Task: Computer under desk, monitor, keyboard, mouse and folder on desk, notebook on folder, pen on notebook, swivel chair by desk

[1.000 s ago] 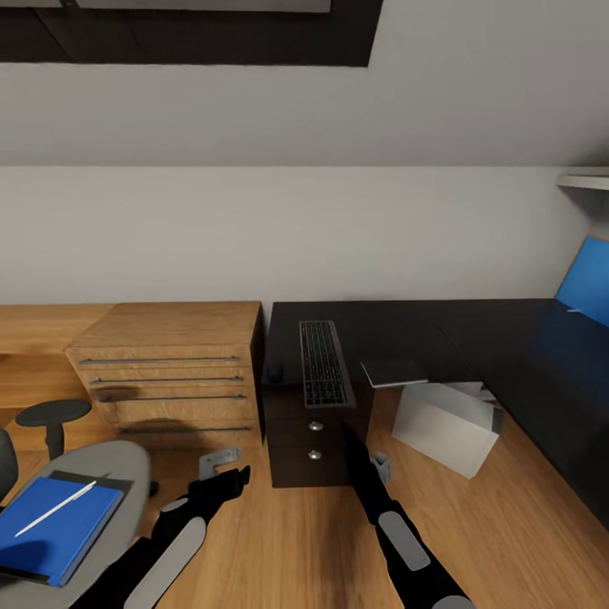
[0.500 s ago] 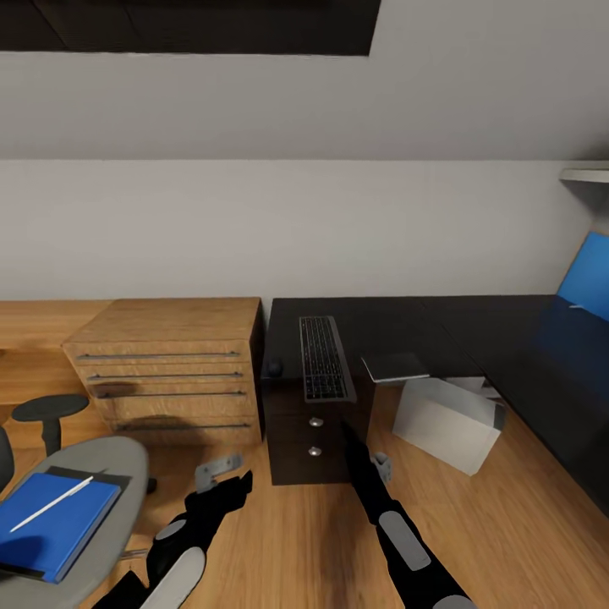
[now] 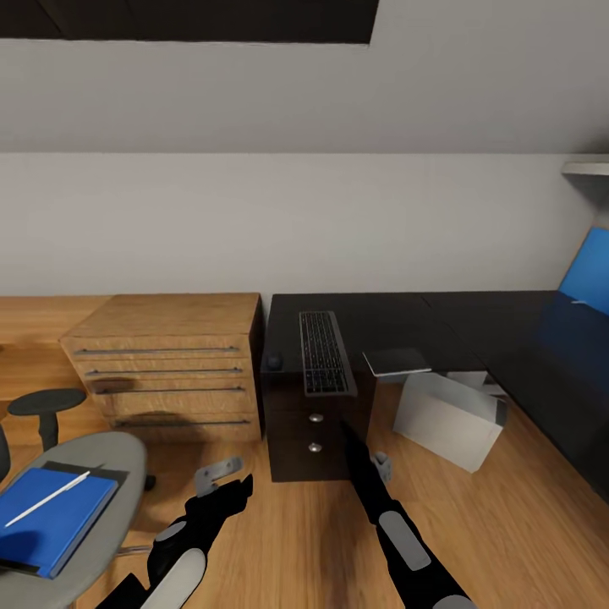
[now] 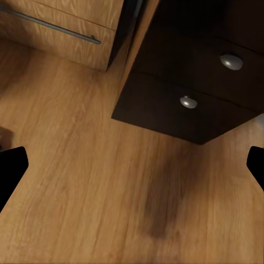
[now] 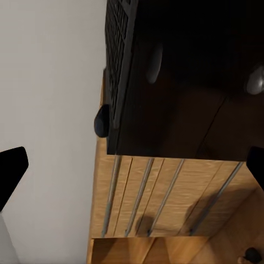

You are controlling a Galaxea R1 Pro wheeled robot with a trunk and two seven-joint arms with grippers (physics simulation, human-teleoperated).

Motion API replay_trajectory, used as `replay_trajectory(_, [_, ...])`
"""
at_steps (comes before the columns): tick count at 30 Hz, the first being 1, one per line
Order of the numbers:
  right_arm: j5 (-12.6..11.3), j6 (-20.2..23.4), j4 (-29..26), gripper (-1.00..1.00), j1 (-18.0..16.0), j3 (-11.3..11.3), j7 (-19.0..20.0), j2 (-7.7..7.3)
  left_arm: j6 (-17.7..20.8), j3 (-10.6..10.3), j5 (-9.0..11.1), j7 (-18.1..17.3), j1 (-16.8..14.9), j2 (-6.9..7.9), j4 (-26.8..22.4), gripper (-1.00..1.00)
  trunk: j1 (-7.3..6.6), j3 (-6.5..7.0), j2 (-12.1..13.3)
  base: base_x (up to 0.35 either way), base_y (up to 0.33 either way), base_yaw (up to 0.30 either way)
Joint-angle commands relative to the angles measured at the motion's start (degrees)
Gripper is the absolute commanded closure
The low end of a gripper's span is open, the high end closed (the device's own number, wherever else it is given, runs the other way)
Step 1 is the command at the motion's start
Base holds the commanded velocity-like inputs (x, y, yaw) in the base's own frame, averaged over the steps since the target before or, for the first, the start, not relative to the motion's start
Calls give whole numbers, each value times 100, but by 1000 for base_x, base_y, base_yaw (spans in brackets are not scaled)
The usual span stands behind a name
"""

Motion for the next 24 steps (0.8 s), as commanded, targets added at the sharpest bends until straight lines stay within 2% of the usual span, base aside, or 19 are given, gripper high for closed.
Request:
replay_trajectory(1, [-59,4,3,-100,-4,16,17,-2,14,-11,23,40,-7,5,-7,-100,22,-24,-45,0,0,0])
replay_trajectory(5, [-59,-3,3,-100,-4,7,-1,-2,19,-4,23,40,-7,1,28,-100,110,-96,-205,0,0,0])
replay_trajectory(9, [-62,-19,3,-100,-7,20,-87,19,23,3,29,40,-7,-4,286,-100,198,-167,-365,0,0,0])
replay_trajectory(12, [-67,-8,-36,-100,-59,29,-429,31,23,95,84,40,-7,-5,366,-100,264,-221,-486,0,0,0])
replay_trajectory(16, [-90,-5,-192,-100,-336,25,-774,33,20,182,116,40,-7,-5,385,-100,308,-257,-566,0,0,0])
replay_trajectory(19, [-354,40,-257,-100,-454,25,-872,20,11,223,96,41,-7,6,384,-100,308,-257,-566,0,0,0])
replay_trajectory(21, [-684,244,-260,-100,-483,29,-895,8,2,231,88,42,-7,16,377,-100,308,-257,-566,0,0,0])
replay_trajectory(24, [-848,479,-246,-100,-491,21,-901,2,-1,225,86,41,-7,20,375,-100,308,-257,-566,0,0,0])
